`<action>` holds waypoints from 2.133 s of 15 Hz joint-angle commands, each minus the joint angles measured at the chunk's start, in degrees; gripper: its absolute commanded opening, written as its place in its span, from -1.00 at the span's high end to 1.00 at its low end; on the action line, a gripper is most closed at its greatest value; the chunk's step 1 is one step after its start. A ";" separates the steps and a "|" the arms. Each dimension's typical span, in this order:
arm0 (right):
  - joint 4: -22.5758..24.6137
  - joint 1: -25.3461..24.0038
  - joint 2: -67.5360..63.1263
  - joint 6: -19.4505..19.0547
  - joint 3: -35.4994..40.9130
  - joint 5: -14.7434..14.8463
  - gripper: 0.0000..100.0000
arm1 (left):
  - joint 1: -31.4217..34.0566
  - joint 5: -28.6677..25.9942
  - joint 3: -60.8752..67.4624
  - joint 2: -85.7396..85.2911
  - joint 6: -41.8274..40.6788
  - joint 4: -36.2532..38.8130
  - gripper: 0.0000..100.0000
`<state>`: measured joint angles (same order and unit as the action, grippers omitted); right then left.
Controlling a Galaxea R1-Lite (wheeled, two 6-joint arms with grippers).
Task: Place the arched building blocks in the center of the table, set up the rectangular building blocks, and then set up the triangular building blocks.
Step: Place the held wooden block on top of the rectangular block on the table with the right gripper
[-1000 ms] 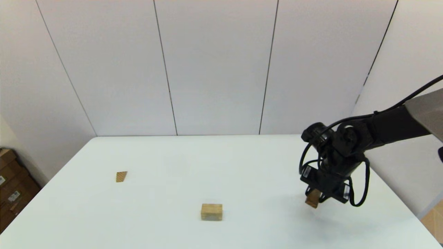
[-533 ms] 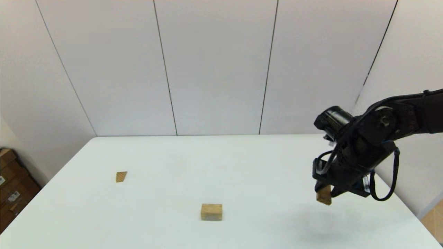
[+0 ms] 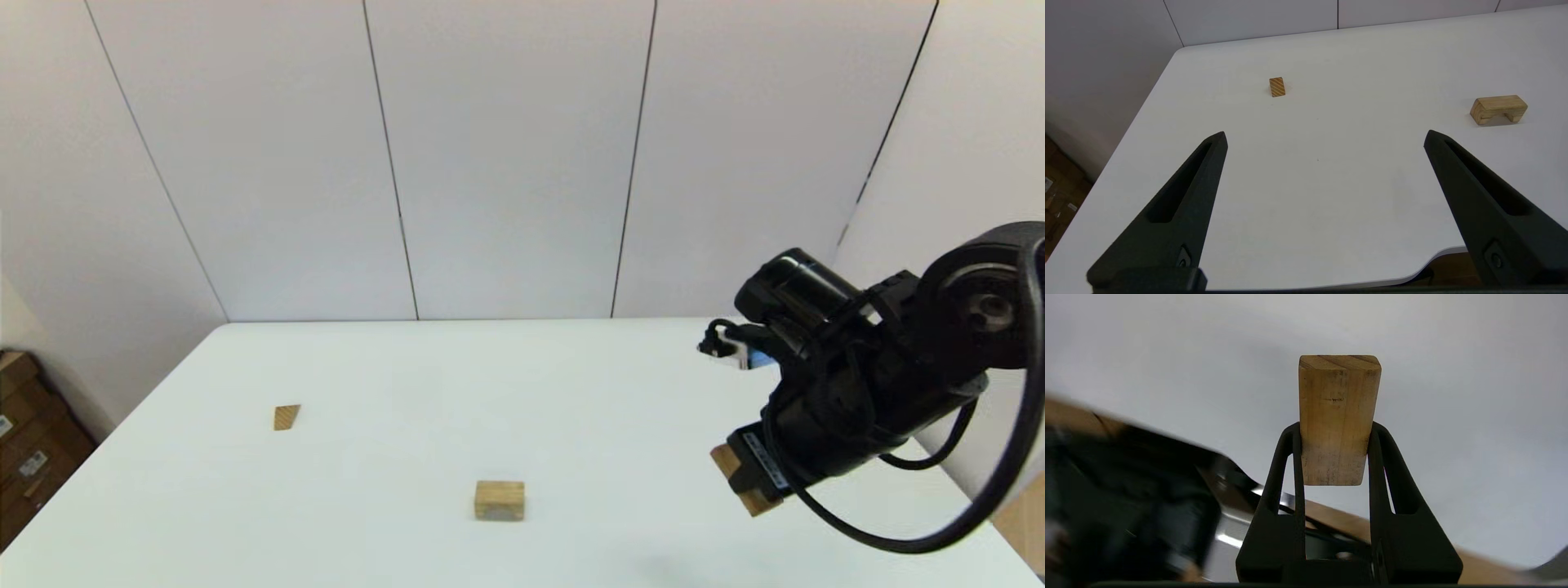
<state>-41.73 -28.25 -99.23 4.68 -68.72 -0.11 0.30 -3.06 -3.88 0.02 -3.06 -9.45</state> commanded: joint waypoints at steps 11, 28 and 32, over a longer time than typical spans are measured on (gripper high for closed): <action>-2.04 -4.89 -9.49 -38.78 -12.93 -15.45 1.00 | 0.05 -0.02 0.10 -0.02 -0.02 0.04 -1.00; -24.63 -10.34 -24.78 -51.00 -41.58 -5.16 1.00 | 0.05 -0.02 0.01 -0.02 -0.10 0.04 -1.00; -24.19 -13.94 -28.03 -51.09 -42.55 -4.99 1.00 | 0.05 -0.02 0.01 -0.02 -0.10 0.04 -1.00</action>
<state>-65.77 -40.92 -125.60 -46.12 -110.89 -5.03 0.30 -3.05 -3.85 0.02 -3.16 -9.36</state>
